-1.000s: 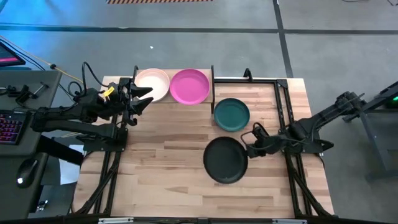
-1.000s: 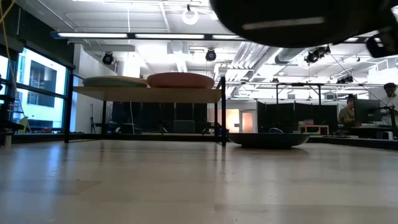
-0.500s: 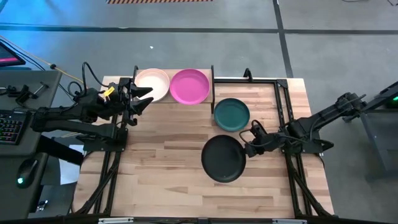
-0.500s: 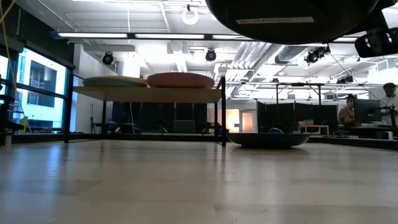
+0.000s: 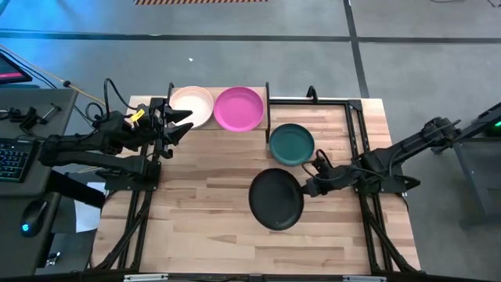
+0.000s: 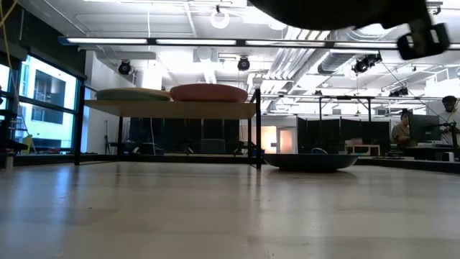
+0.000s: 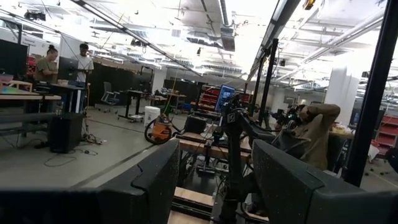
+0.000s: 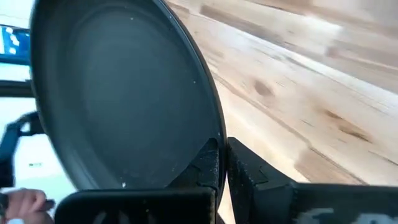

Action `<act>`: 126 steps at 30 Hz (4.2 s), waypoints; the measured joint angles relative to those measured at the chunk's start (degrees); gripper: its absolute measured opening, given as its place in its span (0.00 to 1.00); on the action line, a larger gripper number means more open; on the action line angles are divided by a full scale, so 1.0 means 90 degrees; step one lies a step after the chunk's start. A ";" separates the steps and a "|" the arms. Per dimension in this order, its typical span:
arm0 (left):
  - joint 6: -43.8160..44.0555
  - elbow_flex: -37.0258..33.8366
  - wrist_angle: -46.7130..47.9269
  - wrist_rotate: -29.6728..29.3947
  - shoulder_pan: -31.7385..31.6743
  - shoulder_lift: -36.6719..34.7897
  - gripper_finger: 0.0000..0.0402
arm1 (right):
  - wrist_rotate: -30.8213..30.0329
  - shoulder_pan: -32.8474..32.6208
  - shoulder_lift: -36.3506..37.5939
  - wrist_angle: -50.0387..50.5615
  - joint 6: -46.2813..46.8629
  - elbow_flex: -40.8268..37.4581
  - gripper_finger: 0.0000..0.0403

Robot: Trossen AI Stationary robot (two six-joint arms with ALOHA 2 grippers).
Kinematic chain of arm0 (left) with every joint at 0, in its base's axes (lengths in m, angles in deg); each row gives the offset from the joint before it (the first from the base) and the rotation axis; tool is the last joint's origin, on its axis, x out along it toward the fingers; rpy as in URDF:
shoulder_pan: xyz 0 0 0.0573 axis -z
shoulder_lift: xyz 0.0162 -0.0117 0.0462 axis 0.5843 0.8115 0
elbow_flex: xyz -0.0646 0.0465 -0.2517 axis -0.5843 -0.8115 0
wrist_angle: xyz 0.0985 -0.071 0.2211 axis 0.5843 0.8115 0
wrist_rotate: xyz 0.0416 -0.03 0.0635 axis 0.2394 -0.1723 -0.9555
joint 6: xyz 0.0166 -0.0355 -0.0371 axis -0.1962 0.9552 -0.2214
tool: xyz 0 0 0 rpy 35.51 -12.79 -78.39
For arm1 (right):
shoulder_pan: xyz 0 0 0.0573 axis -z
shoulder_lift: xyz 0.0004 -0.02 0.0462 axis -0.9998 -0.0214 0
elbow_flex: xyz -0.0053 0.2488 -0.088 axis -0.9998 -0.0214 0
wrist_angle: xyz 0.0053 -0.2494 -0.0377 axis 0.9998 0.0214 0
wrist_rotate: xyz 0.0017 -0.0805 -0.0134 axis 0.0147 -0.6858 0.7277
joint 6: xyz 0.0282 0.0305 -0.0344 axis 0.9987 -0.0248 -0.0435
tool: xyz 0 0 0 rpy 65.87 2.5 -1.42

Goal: Place and stack plates onto a shelf
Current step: Stack the black plate on top of the pink plate, then stack the green plate on top of the black plate

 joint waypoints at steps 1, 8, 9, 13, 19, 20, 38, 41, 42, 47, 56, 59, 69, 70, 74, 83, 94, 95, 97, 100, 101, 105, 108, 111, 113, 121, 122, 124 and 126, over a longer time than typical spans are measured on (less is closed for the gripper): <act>0.0000 0.0000 0.0000 0.0000 0.0000 0.0000 0.47 | 0.0023 0.0074 -0.0089 -0.0192 -0.0059 0.0000 0.00; 0.0258 0.0000 -0.0001 0.0001 -0.0001 0.0002 0.47 | 0.0084 0.1253 -0.1157 -0.1946 -0.0676 0.0075 0.00; 0.0270 0.0000 -0.0002 0.0001 -0.0002 0.0001 0.47 | 0.0118 0.1479 -0.1304 -0.1939 -0.0858 0.0220 0.00; 0.0271 0.0000 -0.0002 0.0000 0.0000 0.0000 0.47 | 0.0534 0.2431 -0.1809 -0.1206 -0.1973 0.1335 0.00; 0.0272 0.0000 -0.0001 0.0002 -0.0002 0.0000 0.47 | 0.0560 0.3935 -0.2702 0.0592 -0.3531 0.3222 0.00; 0.0272 0.0000 -0.0001 0.0002 -0.0002 0.0002 0.47 | 0.0606 0.4177 -0.2842 0.0657 -0.3692 0.3458 0.00; 0.0319 0.0000 -0.0005 0.0070 -0.0002 0.0000 0.47 | 0.1676 0.5515 -0.4638 0.0706 -0.4097 0.4901 0.00; 0.0444 0.0000 -0.0005 0.0071 -0.0002 0.0000 0.47 | 0.1533 0.5625 -0.4617 0.0682 -0.4097 0.4901 0.00; 0.0446 0.0000 -0.0005 0.0073 -0.0001 0.0000 0.47 | 0.1532 0.5664 -0.4599 0.0684 -0.4098 0.4901 0.00; 0.0446 0.0000 -0.0005 0.0072 0.0000 0.0000 0.47 | 0.1840 0.5813 -0.4577 0.0796 -0.4143 0.4906 0.00; 0.0444 0.0000 -0.0005 0.0073 -0.0002 0.0000 0.47 | 0.1839 0.5810 -0.4577 0.0848 -0.4302 0.4906 0.03; 0.0444 0.0000 -0.0005 0.0073 -0.0001 0.0000 0.47 | 0.1674 0.5813 -0.4577 0.0863 -0.4369 0.4906 0.11; 0.0444 0.0000 -0.0004 0.0072 0.0000 0.0000 0.47 | 0.1878 0.5813 -0.4395 0.0894 -0.4752 0.4906 0.40; 0.0443 0.0000 -0.0005 0.0073 -0.0002 0.0000 0.47 | 0.1917 0.5813 -0.4315 0.0861 -0.4759 0.4906 0.41; 0.0442 0.0000 -0.0002 0.0071 -0.0002 0.0000 0.47 | 0.1787 0.5813 -0.4049 0.0894 -0.5021 0.4906 0.43; 0.0442 0.0000 -0.0005 0.0072 -0.0002 0.0000 0.47 | 0.1765 0.5725 -0.3556 0.1877 -0.5862 0.4906 0.43; 0.0442 0.0000 0.0000 0.0070 -0.0002 0.0000 0.47 | 0.1068 0.4641 -0.0757 0.1951 -0.5383 0.1790 0.43; 0.0442 0.0000 -0.0001 0.0070 -0.0001 0.0000 0.47 | 0.1070 0.4498 -0.0405 0.1583 -0.5090 0.1326 0.43; 0.0442 0.0000 0.0002 0.0071 -0.0002 0.0002 0.47 | 0.1076 0.4229 0.0221 0.0714 -0.4542 0.0507 0.43; 0.0442 0.0000 0.0005 0.0070 -0.0001 0.0000 0.47 | 0.0896 0.3901 0.0897 -0.0819 -0.3999 -0.0511 0.43; 0.0442 0.0000 0.0005 0.0070 0.0000 0.0000 0.47 | 0.0822 0.3815 0.1036 -0.1322 -0.3941 -0.0770 0.43; 0.0442 0.0000 0.0005 0.0070 -0.0002 0.0000 0.47 | 0.0742 0.3622 0.1210 -0.2435 -0.4042 -0.1236 0.43; 0.0442 0.0000 0.0005 0.0070 -0.0001 0.0000 0.47 | 0.0737 0.3544 0.1156 -0.2563 -0.4428 -0.1193 0.43; 0.0442 0.0000 0.0005 0.0070 0.0000 0.0000 0.47 | 0.0734 0.3504 0.1112 -0.2565 -0.4918 -0.1037 0.43; 0.0443 0.0000 0.0007 0.0070 -0.0002 0.0001 0.47 | 0.0733 0.3498 0.1110 -0.2517 -0.5087 -0.0961 0.43; 0.0444 0.0000 0.0007 0.0070 0.0000 0.0000 0.47 | 0.0082 0.3501 0.0977 0.0178 -0.3796 -0.0787 0.43; 0.0444 0.0000 0.0005 0.0070 -0.0002 0.0000 0.47 | -0.0082 0.3501 0.0898 0.0752 -0.3525 -0.0793 0.43; 0.0444 -0.0001 0.0005 0.0070 -0.0001 0.0000 0.47 | -0.0444 0.3519 0.0684 0.1701 -0.2820 -0.0861 0.43; 0.0446 0.0000 0.0005 0.0070 -0.0002 0.0000 0.47 | -0.0793 0.3582 0.0436 0.2431 -0.1958 -0.0950 0.43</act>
